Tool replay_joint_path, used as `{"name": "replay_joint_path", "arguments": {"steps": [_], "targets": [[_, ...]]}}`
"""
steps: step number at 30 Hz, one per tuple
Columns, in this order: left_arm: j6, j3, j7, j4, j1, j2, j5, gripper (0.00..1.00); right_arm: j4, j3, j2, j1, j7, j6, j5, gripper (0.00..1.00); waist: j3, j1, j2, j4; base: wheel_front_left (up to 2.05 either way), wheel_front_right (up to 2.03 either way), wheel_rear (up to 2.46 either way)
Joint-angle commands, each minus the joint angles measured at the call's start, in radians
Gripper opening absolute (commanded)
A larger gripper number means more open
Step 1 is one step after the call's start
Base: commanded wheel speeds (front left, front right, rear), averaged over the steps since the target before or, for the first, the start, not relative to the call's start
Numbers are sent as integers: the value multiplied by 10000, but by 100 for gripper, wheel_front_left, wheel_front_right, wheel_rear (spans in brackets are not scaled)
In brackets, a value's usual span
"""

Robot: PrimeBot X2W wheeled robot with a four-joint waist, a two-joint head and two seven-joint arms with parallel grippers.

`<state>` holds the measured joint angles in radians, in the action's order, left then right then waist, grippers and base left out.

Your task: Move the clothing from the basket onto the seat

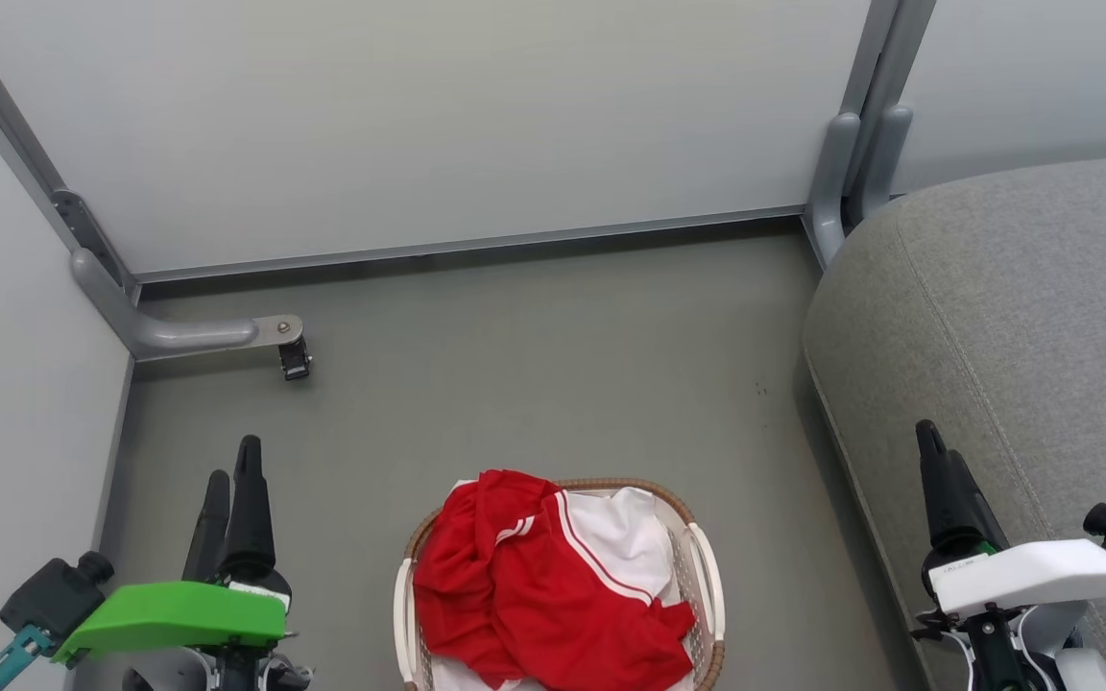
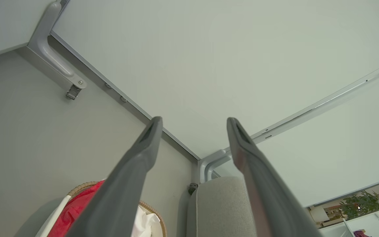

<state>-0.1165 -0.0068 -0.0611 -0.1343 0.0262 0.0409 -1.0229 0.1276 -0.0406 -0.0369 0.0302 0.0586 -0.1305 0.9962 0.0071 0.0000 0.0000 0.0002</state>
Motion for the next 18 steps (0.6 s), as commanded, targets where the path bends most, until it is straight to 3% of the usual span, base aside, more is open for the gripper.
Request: {"name": "replay_joint_path", "arguments": {"steps": [1, 18], "targets": [[68, -82, -93, 204, -69, 58, 501, 100, -200, 60, -67, -19, 113, -1, -383, 100, 2, 0, 0, 3, 0, 0, 0], [356, -442, -618, 271, -525, 77, 3254, 100, 195, 600, -91, -123, 641, -2, -3295, 100, 16, 0, 0, 4, 0, 0, 0]]}}
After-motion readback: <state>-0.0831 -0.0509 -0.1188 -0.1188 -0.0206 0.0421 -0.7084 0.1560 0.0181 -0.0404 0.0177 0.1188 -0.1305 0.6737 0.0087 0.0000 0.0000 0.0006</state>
